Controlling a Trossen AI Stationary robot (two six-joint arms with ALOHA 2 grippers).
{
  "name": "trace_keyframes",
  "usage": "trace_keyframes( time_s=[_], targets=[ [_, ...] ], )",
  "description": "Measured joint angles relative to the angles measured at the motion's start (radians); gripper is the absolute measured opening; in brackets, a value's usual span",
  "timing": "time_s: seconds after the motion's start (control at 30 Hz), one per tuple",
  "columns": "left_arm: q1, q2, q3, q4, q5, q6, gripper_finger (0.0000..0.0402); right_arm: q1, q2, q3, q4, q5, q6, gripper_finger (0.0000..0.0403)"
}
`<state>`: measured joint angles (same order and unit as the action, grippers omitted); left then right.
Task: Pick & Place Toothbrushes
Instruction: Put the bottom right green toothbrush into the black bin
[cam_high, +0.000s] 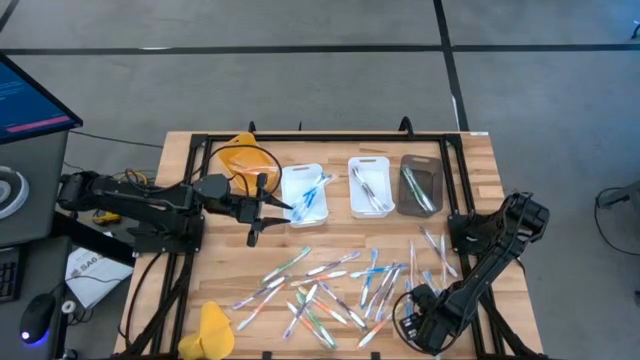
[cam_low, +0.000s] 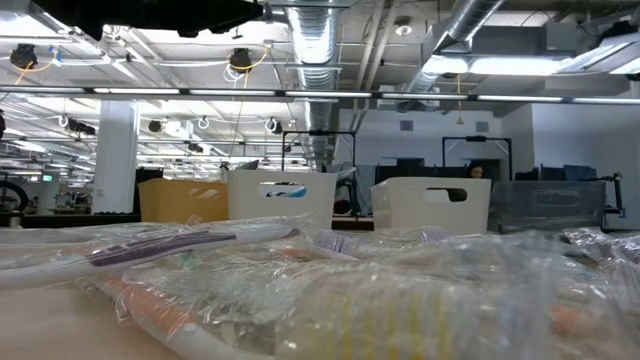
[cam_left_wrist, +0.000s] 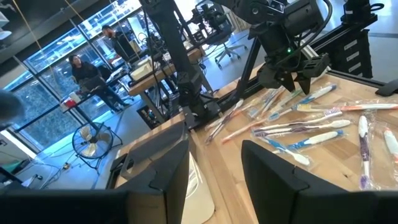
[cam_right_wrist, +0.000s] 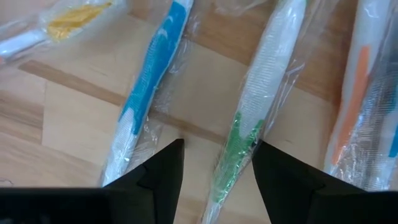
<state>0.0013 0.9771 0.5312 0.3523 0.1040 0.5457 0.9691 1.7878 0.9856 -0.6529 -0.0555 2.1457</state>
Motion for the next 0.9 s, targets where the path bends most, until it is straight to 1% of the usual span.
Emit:
trace_keyframes(
  time_s=[0.33,0.5,0.6,0.73,0.9],
  targets=[
    [0.000,0.000,0.000,-0.006,0.000,0.000,0.0141,0.000,0.000,0.001,-0.006,0.003,0.005,0.0182],
    [0.000,0.000,0.000,-0.021,0.000,-0.004,0.0141,0.000,0.001,0.001,-0.011,0.002,0.036,0.0181],
    [0.000,0.000,-0.002,-0.021,0.000,-0.004,0.0141,0.000,0.000,0.001,-0.013,0.001,0.037,0.0175],
    [0.000,0.000,-0.015,-0.023,0.000,-0.003,0.0141,0.000,0.000,0.001,-0.020,0.002,0.037,0.0151],
    [0.000,0.000,-0.022,-0.015,0.000,-0.001,0.0141,0.000,0.000,0.001,-0.027,0.001,0.037,0.0097]
  ],
)
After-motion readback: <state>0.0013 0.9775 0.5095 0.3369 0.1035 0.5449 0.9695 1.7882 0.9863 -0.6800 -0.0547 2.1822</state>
